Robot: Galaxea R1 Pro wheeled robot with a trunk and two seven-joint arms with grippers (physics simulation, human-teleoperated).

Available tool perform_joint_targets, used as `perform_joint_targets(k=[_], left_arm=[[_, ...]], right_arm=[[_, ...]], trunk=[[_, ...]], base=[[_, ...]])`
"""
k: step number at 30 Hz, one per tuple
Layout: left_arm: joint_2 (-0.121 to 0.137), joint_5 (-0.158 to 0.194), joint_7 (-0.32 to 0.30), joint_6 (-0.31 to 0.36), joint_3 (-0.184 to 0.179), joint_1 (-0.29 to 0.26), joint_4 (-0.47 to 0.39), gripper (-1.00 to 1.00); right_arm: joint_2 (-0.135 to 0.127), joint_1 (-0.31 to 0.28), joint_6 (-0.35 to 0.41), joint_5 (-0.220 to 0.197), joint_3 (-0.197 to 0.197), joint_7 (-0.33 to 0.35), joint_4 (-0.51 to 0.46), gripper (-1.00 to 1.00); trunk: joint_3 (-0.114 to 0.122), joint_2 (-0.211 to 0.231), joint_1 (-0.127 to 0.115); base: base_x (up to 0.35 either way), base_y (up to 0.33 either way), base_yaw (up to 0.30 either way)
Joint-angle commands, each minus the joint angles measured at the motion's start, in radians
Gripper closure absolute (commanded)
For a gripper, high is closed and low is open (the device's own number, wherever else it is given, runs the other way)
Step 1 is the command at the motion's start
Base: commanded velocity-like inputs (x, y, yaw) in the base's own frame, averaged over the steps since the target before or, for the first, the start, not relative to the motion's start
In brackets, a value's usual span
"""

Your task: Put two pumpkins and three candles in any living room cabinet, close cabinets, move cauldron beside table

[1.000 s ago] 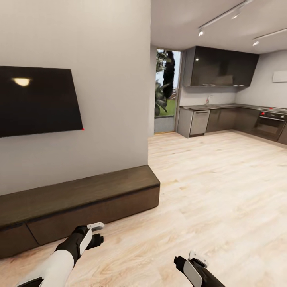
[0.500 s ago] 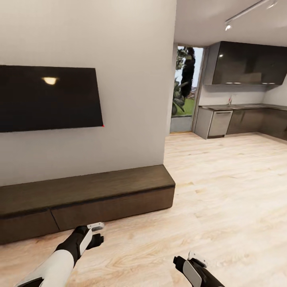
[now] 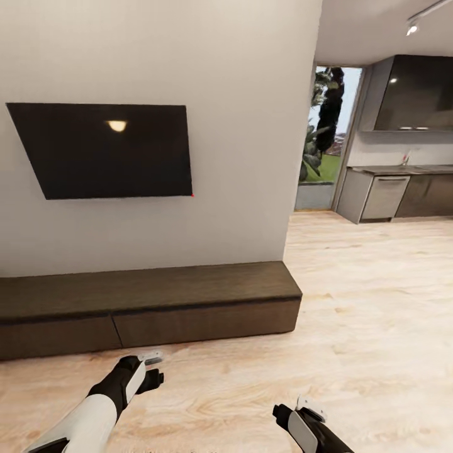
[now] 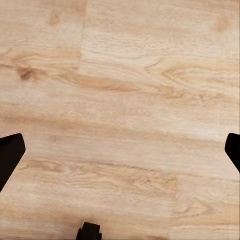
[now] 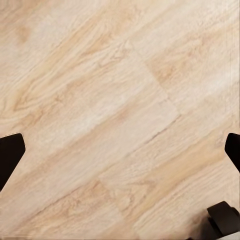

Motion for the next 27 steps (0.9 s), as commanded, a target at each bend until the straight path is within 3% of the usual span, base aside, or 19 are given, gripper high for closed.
perform_joint_targets(k=[1,12,27], left_arm=[[0.0,0.0,0.0,0.0,0.0,0.0,0.0,-1.0],[0.0,-0.001,0.0,-0.001,0.0,0.0,0.001,-1.0],[0.0,0.0,0.0,-0.002,0.0,0.0,0.002,-1.0]], right_arm=[[0.0,0.0,0.0,0.0,0.0,0.0,0.0,-1.0],[-0.007,0.0,-0.003,0.0,0.0,0.002,0.0,-1.0],[-0.011,0.0,-0.019,0.001,0.0,0.006,0.072,-1.0]], trunk=[[-0.001,0.0,0.0],[-0.008,0.0,0.0],[-0.009,0.0,0.0]], base=[[0.0,0.0,0.277],[0.139,-0.037,0.264],[0.03,-0.087,0.02]])
